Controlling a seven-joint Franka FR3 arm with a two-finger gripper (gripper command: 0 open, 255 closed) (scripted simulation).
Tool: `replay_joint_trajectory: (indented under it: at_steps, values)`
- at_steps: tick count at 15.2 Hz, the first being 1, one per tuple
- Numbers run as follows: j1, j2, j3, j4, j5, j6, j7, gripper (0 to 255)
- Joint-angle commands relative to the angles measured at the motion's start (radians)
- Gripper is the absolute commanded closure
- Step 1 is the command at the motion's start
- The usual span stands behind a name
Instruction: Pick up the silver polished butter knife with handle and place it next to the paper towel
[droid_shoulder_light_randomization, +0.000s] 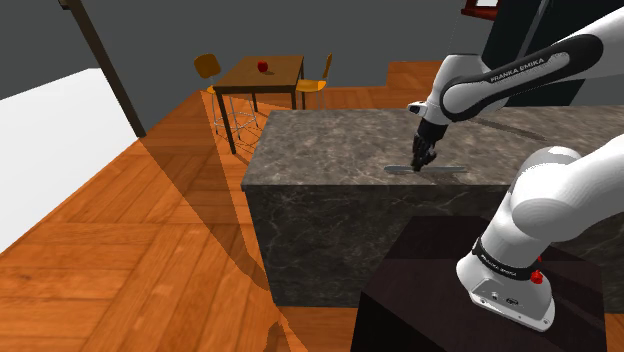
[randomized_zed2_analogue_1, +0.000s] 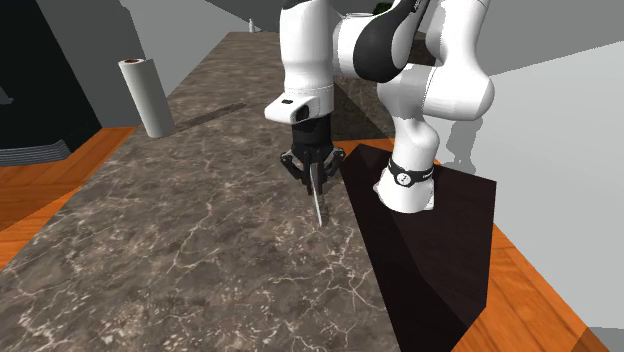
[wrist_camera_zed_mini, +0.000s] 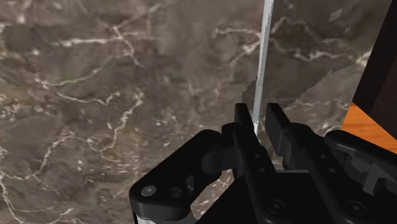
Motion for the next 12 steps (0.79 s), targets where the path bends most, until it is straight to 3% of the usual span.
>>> replay_joint_trajectory:
  at_steps: [1,7,12]
  values:
    - [0.000,0.000,0.000,0.000,0.000,0.000,0.000,255]
    - [0.000,0.000,0.000,0.000,0.000,0.000,0.000,255]
    - [-0.005,-0.056,0.032,0.038,0.012,-0.093,0.011,255]
